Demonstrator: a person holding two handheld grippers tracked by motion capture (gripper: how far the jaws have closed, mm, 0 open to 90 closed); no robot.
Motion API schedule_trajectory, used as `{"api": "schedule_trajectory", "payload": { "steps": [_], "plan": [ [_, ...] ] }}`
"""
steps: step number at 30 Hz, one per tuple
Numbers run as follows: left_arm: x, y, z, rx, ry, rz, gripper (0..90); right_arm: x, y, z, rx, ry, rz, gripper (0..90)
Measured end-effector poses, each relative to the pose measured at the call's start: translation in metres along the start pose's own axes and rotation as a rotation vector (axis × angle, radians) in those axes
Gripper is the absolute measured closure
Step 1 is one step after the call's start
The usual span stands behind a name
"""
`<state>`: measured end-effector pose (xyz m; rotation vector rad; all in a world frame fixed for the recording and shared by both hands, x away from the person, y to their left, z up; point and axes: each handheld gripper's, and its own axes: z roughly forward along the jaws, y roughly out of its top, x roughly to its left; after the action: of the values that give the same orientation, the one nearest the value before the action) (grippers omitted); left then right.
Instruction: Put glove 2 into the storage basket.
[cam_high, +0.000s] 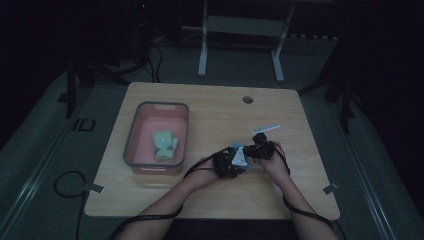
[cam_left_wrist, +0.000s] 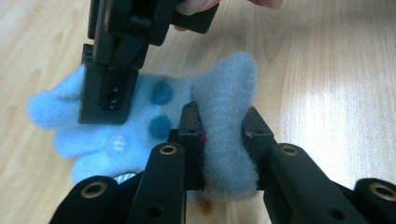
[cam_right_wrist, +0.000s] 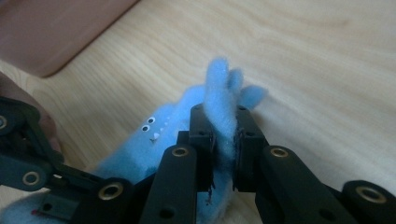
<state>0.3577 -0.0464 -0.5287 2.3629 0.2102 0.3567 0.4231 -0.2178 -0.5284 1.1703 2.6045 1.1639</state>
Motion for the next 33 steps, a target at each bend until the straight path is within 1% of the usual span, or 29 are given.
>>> {"api": "schedule_trajectory", "payload": {
  "steps": [2, 3, 4, 5, 6, 8, 9, 11, 12, 14, 15, 16, 17, 18, 19, 20, 21, 22, 23, 24, 25, 27, 28, 33],
  "plan": [
    [0.002, 0.002, -0.006, 0.001, 0.01, 0.009, 75.5, 0.003, 0.005, -0.003, -0.006, -0.006, -0.014, 81.9],
    [0.003, 0.003, -0.009, 0.001, 0.01, 0.01, 75.5, 0.004, 0.007, -0.005, -0.019, -0.008, -0.012, 82.0],
    [0.003, 0.003, -0.009, 0.001, 0.01, 0.01, 75.5, 0.004, 0.007, -0.005, -0.019, -0.008, -0.012, 82.0],
    [0.006, 0.006, -0.017, 0.003, 0.019, 0.02, 75.5, 0.008, 0.014, -0.01, -0.034, -0.006, -0.021, 82.2],
    [0.006, 0.006, -0.017, 0.003, 0.019, 0.02, 75.5, 0.008, 0.014, -0.01, -0.034, -0.006, -0.021, 82.2],
    [0.008, 0.008, -0.022, 0.004, 0.027, 0.029, 75.5, 0.011, 0.018, -0.013, -0.041, -0.001, -0.032, 82.3],
    [0.009, 0.009, -0.028, 0.006, 0.028, 0.038, 75.5, 0.015, 0.025, -0.017, -0.05, 0.003, -0.047, 82.4],
    [0.01, 0.01, -0.03, 0.002, 0.028, 0.036, 75.5, 0.018, 0.029, -0.019, -0.051, -0.002, -0.063, 82.5],
    [0.011, 0.01, -0.036, 0.004, 0.027, 0.042, 75.5, 0.02, 0.031, -0.02, -0.053, 0.001, -0.065, 82.5],
    [0.013, 0.011, -0.041, 0.005, 0.03, 0.043, 75.5, 0.022, 0.035, -0.021, -0.06, 0.007, -0.072, 82.6],
    [0.013, 0.011, -0.041, 0.005, 0.03, 0.043, 75.5, 0.022, 0.035, -0.021, -0.06, 0.007, -0.072, 82.6],
    [0.013, 0.011, -0.043, 0.007, 0.031, 0.046, 75.5, 0.024, 0.039, -0.022, -0.07, 0.025, -0.066, 82.6],
    [0.014, 0.011, -0.048, 0.012, 0.041, 0.055, 75.5, 0.026, 0.041, -0.022, -0.074, 0.025, -0.066, 82.6],
    [0.014, 0.011, -0.048, 0.012, 0.041, 0.055, 75.5, 0.027, 0.043, -0.022, -0.077, 0.025, -0.069, 82.6],
    [0.016, 0.011, -0.053, 0.013, 0.049, 0.053, 75.5, 0.029, 0.045, -0.023, -0.081, 0.027, -0.069, 82.6],
    [0.016, 0.011, -0.053, 0.013, 0.049, 0.053, 75.4, 0.03, 0.047, -0.023, -0.086, 0.03, -0.072, 82.6],
    [0.018, 0.011, -0.058, 0.016, 0.055, 0.054, 75.5, 0.032, 0.049, -0.023, -0.088, 0.03, -0.076, 82.7],
    [0.018, 0.011, -0.058, 0.016, 0.055, 0.054, 75.4, 0.033, 0.052, -0.023, -0.087, 0.033, -0.08, 82.7],
    [0.02, 0.011, -0.063, 0.014, 0.06, 0.052, 75.4, 0.035, 0.055, -0.023, -0.088, 0.035, -0.08, 82.6],
    [0.02, 0.011, -0.063, 0.014, 0.06, 0.052, 75.4, 0.035, 0.055, -0.023, -0.088, 0.035, -0.08, 82.6],
    [0.022, 0.009, -0.069, 0.012, 0.065, 0.048, 75.4, 0.039, 0.06, -0.023, -0.093, 0.042, -0.085, 82.6],
    [0.023, 0.009, -0.071, 0.013, 0.067, 0.047, 75.4, 0.04, 0.062, -0.023, -0.097, 0.043, -0.089, 82.6],
    [0.025, 0.008, -0.076, 0.016, 0.069, 0.046, 75.4, 0.044, 0.067, -0.022, -0.102, 0.052, -0.092, 82.6],
    [0.028, 0.004, -0.088, 0.02, 0.075, 0.044, 75.4, 0.052, 0.077, -0.019, -0.107, 0.063, -0.11, 82.7]
  ]
}}
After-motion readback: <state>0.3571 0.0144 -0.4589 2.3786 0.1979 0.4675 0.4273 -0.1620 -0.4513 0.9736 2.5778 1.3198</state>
